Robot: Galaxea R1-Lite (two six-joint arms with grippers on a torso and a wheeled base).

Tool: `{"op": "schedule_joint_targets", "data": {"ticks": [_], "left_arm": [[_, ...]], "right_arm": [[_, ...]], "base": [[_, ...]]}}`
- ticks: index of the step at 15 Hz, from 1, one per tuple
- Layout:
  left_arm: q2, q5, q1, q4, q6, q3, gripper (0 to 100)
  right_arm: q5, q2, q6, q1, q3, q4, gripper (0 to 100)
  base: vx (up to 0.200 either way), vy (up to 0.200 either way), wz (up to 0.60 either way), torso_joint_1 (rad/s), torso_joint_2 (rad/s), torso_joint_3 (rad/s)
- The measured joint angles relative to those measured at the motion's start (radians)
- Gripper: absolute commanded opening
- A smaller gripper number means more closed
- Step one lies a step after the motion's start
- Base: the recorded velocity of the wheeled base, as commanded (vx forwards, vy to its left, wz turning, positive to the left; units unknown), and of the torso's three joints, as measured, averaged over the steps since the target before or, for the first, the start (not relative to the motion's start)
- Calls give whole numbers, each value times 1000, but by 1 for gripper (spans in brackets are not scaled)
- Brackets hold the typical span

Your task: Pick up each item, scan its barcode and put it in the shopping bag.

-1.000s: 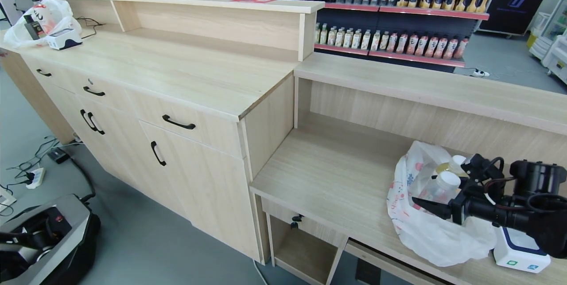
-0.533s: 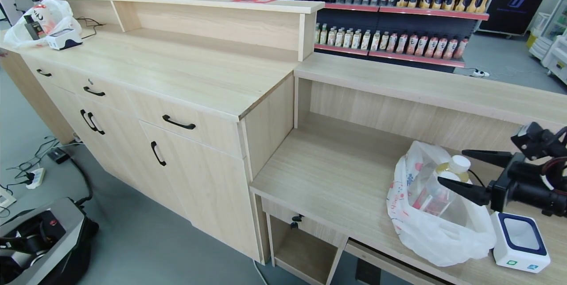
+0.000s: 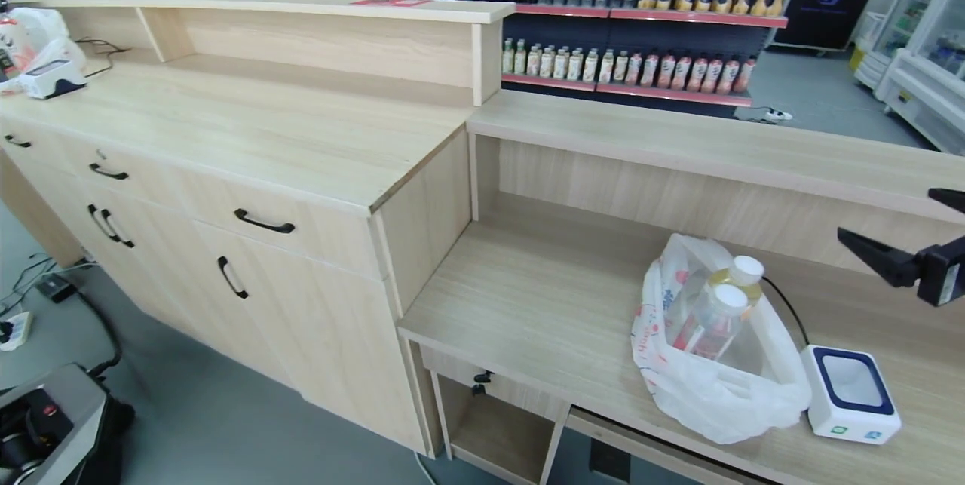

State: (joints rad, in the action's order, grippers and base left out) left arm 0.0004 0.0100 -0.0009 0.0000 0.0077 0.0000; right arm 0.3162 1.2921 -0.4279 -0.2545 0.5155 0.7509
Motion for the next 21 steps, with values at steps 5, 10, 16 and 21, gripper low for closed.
{"op": "schedule_joint_targets", "data": {"ticks": [5,10,16,21], "left_arm": [[0,0,1,1,0,0,0],[0,0,1,0,0,0,0],[0,0,1,0,0,0,0],[0,0,1,0,0,0,0]], "right_arm": [[-155,-39,79,-24,60,-86,100],[-188,-86,312,-34,11,-73,100],[-217,-411,323,-1,-401,-105,100],[-247,-834,364,98,-500,-477,100]], "base": [[0,0,-600,-97,201,101],[0,0,-120,-4,14,4],[0,0,0,0,0,0],[0,0,0,0,0,0]]}}
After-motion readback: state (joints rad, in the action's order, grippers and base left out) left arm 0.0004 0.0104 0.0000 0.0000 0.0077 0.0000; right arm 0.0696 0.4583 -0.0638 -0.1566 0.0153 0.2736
